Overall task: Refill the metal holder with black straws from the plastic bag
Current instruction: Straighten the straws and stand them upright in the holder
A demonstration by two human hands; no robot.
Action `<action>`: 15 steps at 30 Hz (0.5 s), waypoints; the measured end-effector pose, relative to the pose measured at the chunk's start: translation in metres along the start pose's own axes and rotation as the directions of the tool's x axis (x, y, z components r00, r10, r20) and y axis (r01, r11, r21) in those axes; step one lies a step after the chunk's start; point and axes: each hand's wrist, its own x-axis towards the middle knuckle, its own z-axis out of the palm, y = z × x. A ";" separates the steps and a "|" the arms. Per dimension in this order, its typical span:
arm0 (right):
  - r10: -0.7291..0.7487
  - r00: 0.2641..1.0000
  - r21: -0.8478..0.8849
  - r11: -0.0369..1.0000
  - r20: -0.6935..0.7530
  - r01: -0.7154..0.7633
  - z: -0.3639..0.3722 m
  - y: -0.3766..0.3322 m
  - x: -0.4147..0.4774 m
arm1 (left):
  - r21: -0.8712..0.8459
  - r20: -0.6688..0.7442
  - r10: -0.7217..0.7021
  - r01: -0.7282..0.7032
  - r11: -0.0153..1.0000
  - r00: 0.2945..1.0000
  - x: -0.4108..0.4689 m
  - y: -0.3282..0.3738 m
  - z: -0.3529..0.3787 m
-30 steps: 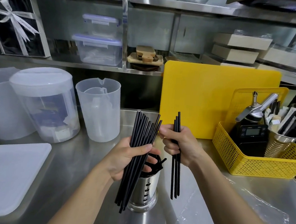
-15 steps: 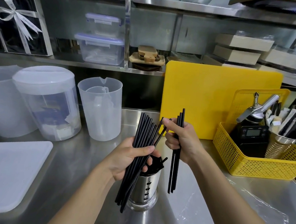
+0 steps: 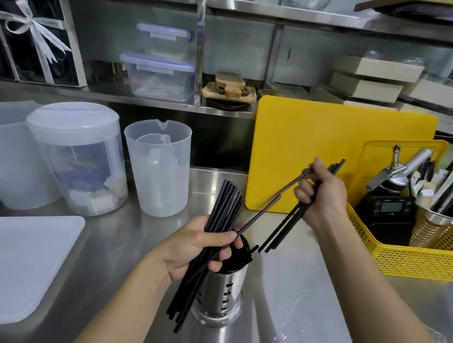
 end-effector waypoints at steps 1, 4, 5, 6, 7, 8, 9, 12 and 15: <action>-0.042 0.997 -0.008 0.999 -0.069 0.041 -0.003 -0.004 0.004 | -0.018 0.013 -0.010 0.010 1.000 1.000 -0.001 0.000 -0.002; -0.156 0.972 -0.201 0.972 -0.178 0.119 -0.012 -0.009 0.010 | -0.076 0.043 -0.009 0.012 0.997 0.999 -0.001 -0.001 -0.005; -0.152 0.972 -0.259 0.961 -0.182 0.102 -0.013 -0.006 0.008 | -0.094 0.048 0.002 0.003 0.996 0.999 0.000 0.000 -0.004; -0.123 0.977 -0.283 0.957 -0.176 0.069 -0.013 -0.003 0.005 | -0.105 0.051 0.019 -0.014 0.994 0.999 0.000 0.000 -0.004; -0.070 0.985 -0.270 0.963 -0.160 0.025 -0.012 0.001 0.001 | -0.108 0.055 0.038 -0.032 0.994 0.998 0.001 0.001 -0.002; -0.009 0.991 -0.232 0.972 -0.133 -0.023 -0.012 0.005 -0.002 | -0.110 0.061 0.054 -0.047 0.993 0.997 0.001 0.002 -0.001; 0.059 0.994 -0.205 0.976 -0.089 -0.076 -0.012 0.009 -0.005 | -0.115 0.071 0.065 -0.057 0.992 0.995 0.002 0.004 0.001; 0.234 0.967 -0.277 0.940 0.097 -0.200 -0.009 0.016 -0.014 | -0.145 0.093 0.087 -0.073 0.987 0.992 0.003 0.009 0.003; 0.344 0.897 -0.416 0.885 0.277 -0.211 0.002 0.022 -0.032 | -0.147 0.051 0.096 -0.088 0.985 0.994 0.005 0.011 0.004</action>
